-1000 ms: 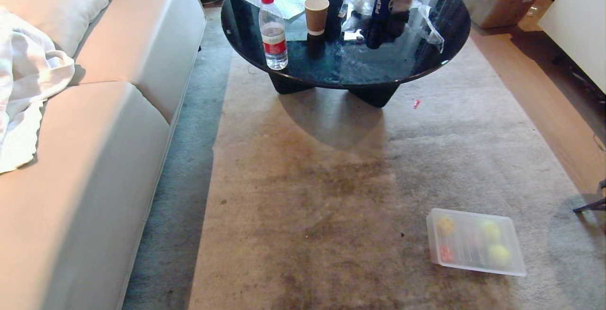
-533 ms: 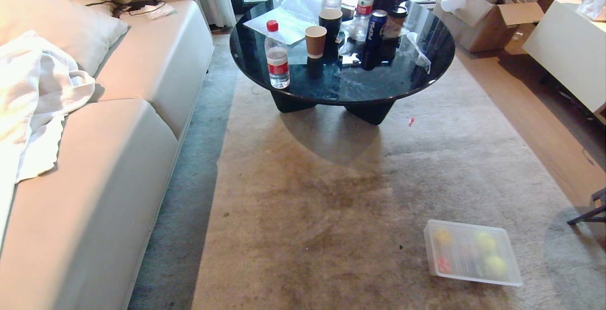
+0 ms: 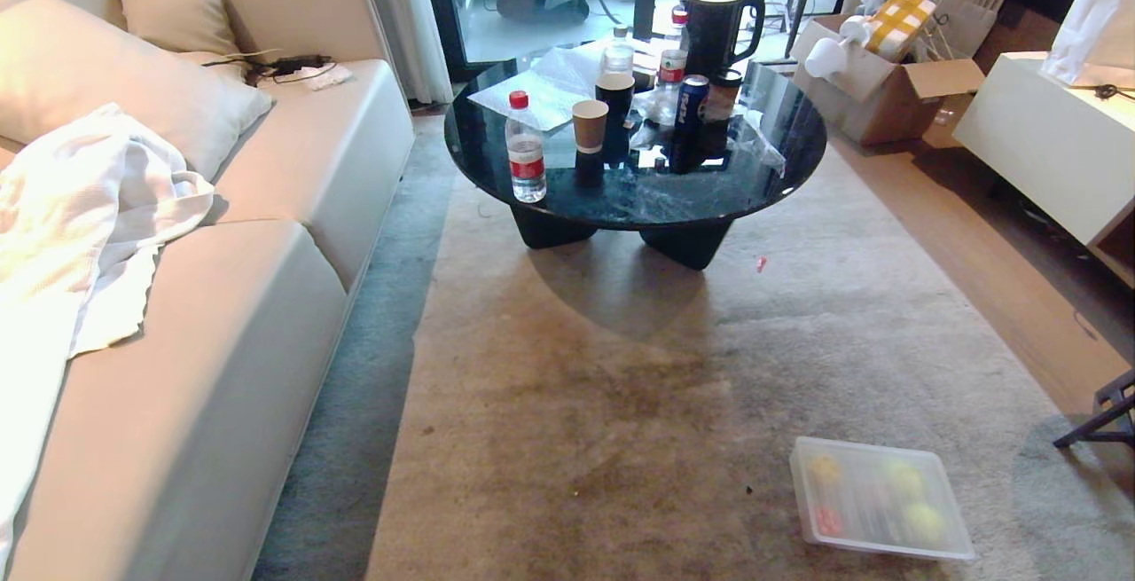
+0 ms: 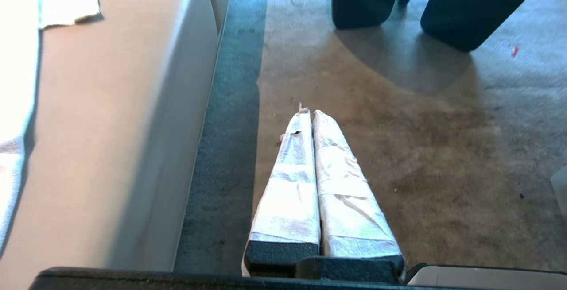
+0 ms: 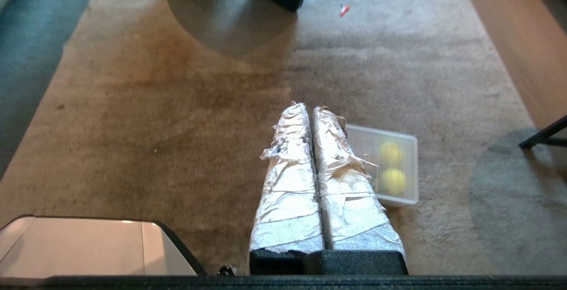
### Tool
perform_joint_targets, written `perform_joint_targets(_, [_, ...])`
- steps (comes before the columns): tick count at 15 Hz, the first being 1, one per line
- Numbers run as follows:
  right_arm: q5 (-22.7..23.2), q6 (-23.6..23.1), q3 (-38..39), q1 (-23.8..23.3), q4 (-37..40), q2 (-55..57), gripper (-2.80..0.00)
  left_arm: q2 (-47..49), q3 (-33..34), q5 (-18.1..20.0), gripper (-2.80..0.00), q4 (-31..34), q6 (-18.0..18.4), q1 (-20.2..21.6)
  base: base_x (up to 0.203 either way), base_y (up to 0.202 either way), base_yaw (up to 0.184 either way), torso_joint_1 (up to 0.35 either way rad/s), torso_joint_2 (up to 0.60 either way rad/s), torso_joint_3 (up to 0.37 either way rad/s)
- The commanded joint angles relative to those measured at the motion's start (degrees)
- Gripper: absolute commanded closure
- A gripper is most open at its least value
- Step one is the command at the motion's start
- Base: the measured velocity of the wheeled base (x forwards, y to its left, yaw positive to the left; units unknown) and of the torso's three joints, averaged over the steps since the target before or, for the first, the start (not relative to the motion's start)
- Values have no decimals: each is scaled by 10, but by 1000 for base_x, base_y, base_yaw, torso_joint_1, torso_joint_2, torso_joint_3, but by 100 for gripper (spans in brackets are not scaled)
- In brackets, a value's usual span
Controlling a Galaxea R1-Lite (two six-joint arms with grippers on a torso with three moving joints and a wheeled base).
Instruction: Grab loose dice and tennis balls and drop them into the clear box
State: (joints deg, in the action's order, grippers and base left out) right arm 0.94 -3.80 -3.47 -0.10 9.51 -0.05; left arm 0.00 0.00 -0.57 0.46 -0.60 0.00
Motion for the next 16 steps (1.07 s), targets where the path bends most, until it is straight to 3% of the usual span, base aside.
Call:
perform_joint_targets(1, [0, -1, 0, 0, 1, 1, 0, 0, 0, 0, 0, 0, -1, 0, 0, 0, 0, 6, 9, 198])
perform_joint_targets(16, [0, -1, 0, 0, 0, 1, 0, 0, 1, 0, 0, 0, -1, 0, 0, 0, 0, 2, 4, 202])
